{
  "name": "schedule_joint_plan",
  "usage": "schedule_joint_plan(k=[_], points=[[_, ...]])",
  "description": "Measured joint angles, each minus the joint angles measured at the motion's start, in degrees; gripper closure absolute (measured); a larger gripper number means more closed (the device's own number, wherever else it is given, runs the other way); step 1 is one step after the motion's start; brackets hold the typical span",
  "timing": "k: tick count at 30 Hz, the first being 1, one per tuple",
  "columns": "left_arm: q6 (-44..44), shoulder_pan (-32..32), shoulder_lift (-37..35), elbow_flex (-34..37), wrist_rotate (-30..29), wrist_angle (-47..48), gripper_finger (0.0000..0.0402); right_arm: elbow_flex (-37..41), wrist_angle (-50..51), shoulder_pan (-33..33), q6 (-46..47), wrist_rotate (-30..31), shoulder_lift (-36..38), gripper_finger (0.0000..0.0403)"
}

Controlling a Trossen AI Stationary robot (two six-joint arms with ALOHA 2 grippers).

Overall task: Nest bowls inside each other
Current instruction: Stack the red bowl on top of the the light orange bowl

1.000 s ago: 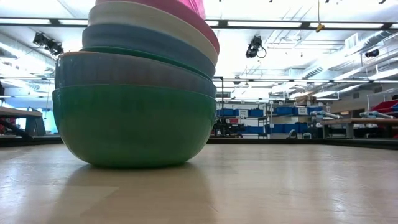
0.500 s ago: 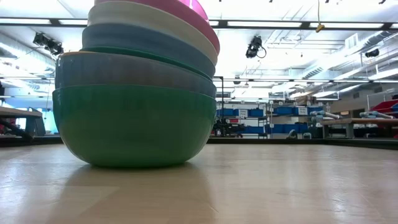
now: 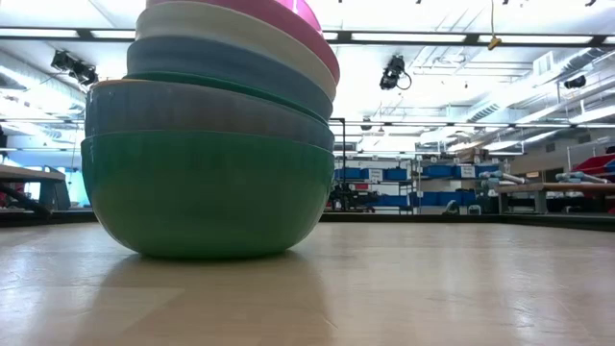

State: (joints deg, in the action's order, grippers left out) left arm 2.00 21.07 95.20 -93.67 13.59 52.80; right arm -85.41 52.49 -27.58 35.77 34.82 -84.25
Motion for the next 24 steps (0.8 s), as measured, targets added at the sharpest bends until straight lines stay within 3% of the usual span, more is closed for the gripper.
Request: schedule_joint_plan(k=[10, 24], points=[[0.21, -1.31, 0.04, 1.11, 0.22, -0.25, 0.0304, 0.0, -0.02, -0.22, 0.04, 0.02, 0.0, 0.0302], [2.74, -1.63, 1.91, 1.11, 6.78, -1.27, 0.0304, 0.0, -0.02, -0.45, 0.07, 0.05, 0.0, 0.0302]])
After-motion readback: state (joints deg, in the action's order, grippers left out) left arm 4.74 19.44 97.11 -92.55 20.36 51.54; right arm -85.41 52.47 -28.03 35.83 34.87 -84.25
